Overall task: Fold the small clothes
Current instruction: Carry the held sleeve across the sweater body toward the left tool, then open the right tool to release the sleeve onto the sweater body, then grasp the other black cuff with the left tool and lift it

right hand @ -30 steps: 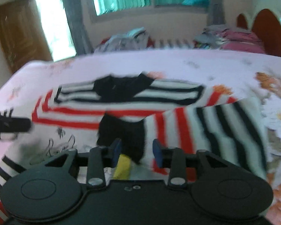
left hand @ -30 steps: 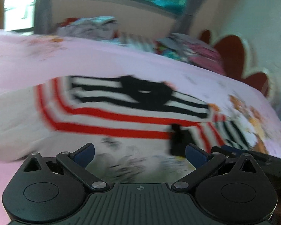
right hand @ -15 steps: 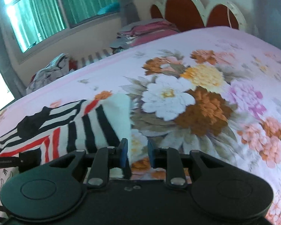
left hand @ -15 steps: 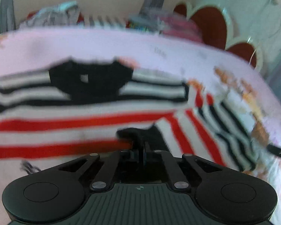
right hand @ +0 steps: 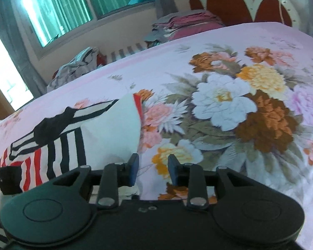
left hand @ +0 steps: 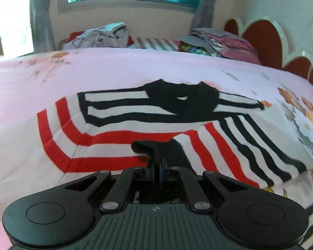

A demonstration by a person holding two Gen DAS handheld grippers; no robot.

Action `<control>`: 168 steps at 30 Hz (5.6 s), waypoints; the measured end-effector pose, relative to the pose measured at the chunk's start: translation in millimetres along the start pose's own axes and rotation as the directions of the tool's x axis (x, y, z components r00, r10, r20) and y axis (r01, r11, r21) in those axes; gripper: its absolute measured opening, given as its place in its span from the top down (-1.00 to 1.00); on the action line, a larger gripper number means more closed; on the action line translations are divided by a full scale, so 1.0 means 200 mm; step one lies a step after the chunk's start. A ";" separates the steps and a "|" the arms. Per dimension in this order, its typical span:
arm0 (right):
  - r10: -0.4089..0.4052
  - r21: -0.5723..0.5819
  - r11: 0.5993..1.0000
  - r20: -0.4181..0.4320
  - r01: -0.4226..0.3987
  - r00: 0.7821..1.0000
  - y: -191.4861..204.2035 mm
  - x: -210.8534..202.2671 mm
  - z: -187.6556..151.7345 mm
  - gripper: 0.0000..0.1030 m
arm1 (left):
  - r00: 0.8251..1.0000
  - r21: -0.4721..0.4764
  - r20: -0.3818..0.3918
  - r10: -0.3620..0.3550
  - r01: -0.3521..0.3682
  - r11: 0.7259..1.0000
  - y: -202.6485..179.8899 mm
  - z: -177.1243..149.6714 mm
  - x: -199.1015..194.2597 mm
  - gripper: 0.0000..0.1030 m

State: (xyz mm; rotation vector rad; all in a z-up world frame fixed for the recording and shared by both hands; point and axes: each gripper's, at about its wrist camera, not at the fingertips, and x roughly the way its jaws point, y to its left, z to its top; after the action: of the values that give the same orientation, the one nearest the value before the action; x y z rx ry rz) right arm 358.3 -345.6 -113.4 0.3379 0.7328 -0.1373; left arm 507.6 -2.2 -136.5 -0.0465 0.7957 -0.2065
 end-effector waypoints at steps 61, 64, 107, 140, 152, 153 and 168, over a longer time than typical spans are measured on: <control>0.003 -0.330 0.943 -0.141 -0.049 0.990 0.23 0.61 0.40 0.92 | 0.998 0.161 -0.041 0.055 -0.047 0.986 -0.50 0.17 0.32 0.00; 0.028 -0.300 0.951 -0.140 -0.070 0.990 0.24 0.51 0.34 0.67 | 0.999 0.170 -0.013 0.032 -0.029 0.985 -0.56 0.15 0.24 0.00; 0.082 -0.166 0.982 -0.045 -0.088 0.996 0.63 0.01 -0.08 0.26 | 0.931 -0.396 0.049 0.362 -0.315 0.862 1.08 -0.44 -0.58 -0.76; 0.049 -0.067 0.996 -0.023 -0.051 0.999 0.60 0.03 -0.02 0.26 | 0.979 -0.169 0.173 -0.106 0.135 0.976 0.34 0.22 -0.01 0.83; 0.092 0.019 0.996 -0.046 -0.092 0.995 0.38 0.01 0.03 0.09 | 0.981 0.029 -0.092 -0.170 0.174 0.984 -0.30 0.07 0.25 0.66; 0.101 0.027 0.995 -0.050 -0.100 0.994 0.38 0.01 0.03 0.05 | 0.980 0.068 -0.093 -0.178 0.184 0.981 -0.32 0.05 0.26 0.27; 0.204 -0.008 0.978 -0.159 -0.208 0.966 0.63 0.28 0.00 0.01 | 0.976 0.131 0.080 0.203 -0.212 0.968 0.34 -0.25 -0.45 0.03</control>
State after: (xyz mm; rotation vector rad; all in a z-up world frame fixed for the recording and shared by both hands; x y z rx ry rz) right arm 429.8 -228.6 -118.9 0.4023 0.8501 0.0964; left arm 422.4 84.5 -116.3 0.1608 0.7133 -0.0606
